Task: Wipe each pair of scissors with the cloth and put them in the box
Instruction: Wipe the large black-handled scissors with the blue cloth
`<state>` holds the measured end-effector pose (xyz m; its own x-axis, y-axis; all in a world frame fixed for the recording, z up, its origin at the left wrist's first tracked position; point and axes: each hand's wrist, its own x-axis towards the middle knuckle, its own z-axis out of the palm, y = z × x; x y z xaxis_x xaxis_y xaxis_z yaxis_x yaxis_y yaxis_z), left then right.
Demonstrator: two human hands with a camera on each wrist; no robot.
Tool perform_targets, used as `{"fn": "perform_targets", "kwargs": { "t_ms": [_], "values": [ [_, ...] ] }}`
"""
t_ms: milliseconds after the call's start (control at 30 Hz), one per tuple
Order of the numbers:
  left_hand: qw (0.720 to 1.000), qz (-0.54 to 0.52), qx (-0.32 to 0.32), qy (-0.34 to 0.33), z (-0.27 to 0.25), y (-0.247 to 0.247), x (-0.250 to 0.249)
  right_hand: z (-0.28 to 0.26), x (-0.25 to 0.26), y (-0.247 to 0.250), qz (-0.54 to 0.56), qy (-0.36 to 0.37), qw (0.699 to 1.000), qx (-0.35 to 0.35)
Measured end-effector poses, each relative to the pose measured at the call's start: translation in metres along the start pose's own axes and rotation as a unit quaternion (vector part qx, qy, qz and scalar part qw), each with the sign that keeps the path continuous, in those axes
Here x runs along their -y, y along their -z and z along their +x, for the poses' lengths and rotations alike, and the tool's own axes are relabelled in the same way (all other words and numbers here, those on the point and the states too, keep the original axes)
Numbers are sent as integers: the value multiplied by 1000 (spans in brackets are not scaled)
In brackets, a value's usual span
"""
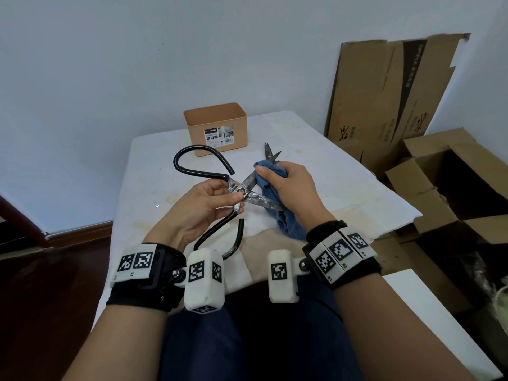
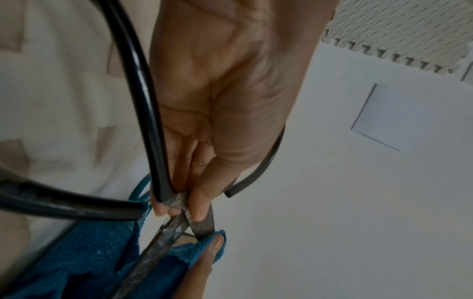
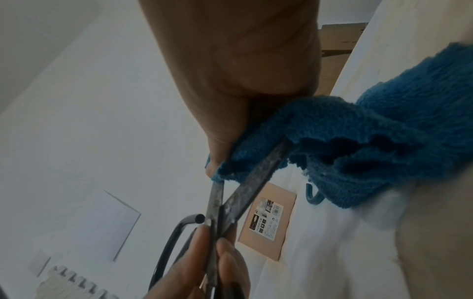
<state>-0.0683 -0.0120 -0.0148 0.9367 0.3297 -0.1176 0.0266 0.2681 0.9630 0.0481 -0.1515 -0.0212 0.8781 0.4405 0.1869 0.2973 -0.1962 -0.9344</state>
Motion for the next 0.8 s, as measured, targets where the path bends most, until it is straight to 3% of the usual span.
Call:
{"fn": "perform_targets", "kwargs": {
  "t_ms": [800],
  "values": [
    [999, -35, -13, 16, -2, -2, 6, 8, 0, 12, -8, -3, 999, -48]
  ]
}}
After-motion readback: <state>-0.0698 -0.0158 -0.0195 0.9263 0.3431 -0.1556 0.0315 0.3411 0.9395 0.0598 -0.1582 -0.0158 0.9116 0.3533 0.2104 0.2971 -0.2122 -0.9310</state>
